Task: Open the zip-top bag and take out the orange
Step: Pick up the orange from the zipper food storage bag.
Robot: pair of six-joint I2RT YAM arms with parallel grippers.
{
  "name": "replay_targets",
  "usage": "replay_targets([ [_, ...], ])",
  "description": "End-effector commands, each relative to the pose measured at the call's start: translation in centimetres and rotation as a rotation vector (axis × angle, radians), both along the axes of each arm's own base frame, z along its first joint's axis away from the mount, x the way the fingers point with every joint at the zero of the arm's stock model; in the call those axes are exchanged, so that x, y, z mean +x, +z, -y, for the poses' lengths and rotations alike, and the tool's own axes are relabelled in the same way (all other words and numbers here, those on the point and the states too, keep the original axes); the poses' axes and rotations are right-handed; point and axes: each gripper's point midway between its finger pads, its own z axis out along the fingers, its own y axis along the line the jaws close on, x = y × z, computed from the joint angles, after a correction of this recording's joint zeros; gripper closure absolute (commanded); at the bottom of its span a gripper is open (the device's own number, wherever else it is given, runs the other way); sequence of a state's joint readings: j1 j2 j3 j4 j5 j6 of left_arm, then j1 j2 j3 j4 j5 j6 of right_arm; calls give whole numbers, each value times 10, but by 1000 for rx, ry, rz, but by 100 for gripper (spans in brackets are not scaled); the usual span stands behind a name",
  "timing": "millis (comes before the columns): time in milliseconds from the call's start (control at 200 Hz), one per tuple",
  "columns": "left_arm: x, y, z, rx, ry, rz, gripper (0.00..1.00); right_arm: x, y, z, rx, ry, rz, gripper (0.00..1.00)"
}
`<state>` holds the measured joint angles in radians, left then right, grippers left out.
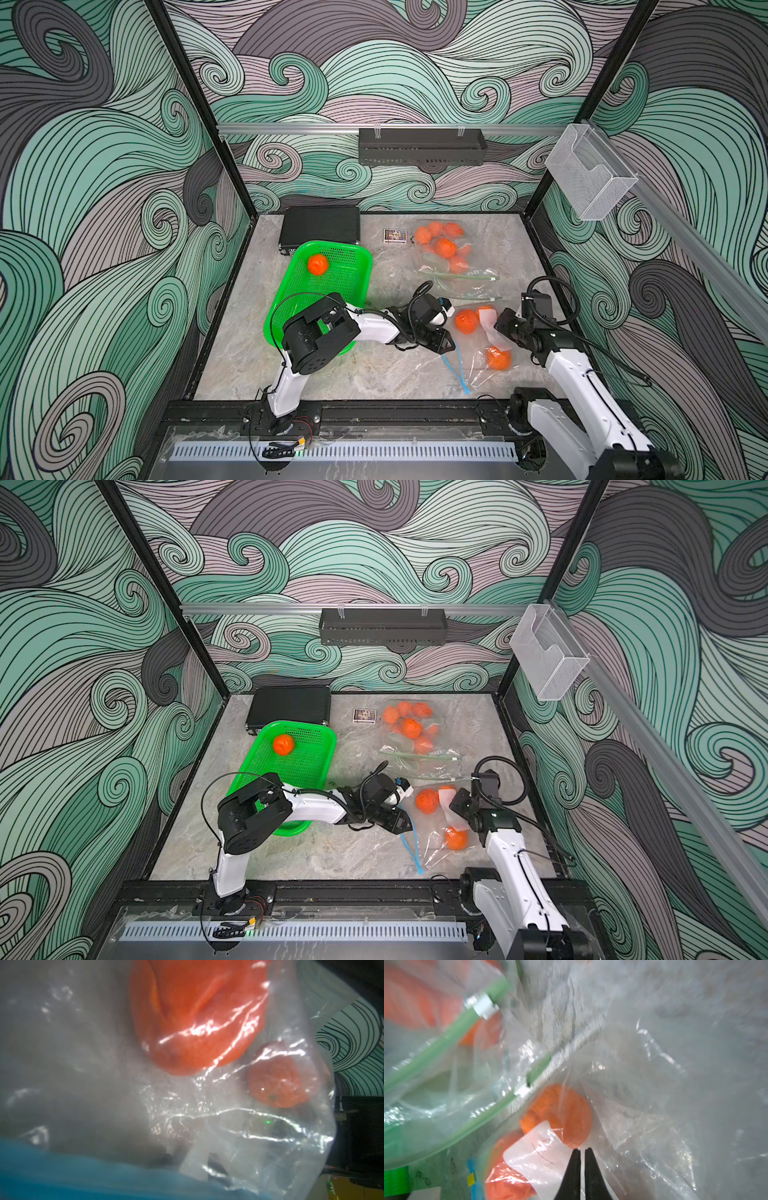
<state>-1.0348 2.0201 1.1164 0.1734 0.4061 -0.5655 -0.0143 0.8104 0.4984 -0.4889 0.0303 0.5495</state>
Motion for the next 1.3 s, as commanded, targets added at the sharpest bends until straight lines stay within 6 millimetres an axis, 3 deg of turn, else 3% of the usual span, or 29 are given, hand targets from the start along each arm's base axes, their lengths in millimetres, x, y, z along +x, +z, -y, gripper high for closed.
replay_targets([
  [0, 6, -3, 4, -5, 10, 21, 69, 0, 9, 19, -84, -76, -5, 88],
  [190, 5, -6, 3, 2, 4, 19, 67, 27, 3, 27, -68, -133, -27, 88],
  [405, 4, -3, 1, -9, 1, 37, 48, 54, -22, 25, -5, -155, -81, 89],
  [575, 4, 5, 0, -33, -10, 73, 37, 71, -40, -5, 108, -20, -129, 92],
  [816, 16, 14, -1, -3, 7, 137, 31, 67, -66, -42, 135, 153, -220, 93],
  [961, 34, 18, -13, 60, 82, 215, 23, 55, -78, -63, 131, 261, -273, 93],
  [1161, 53, 20, -31, 176, 138, 304, 19, 46, -87, -78, 111, 335, -309, 92],
  [1291, 59, 26, -31, 188, 142, 340, 17, 44, -88, -79, 75, 352, -298, 91],
])
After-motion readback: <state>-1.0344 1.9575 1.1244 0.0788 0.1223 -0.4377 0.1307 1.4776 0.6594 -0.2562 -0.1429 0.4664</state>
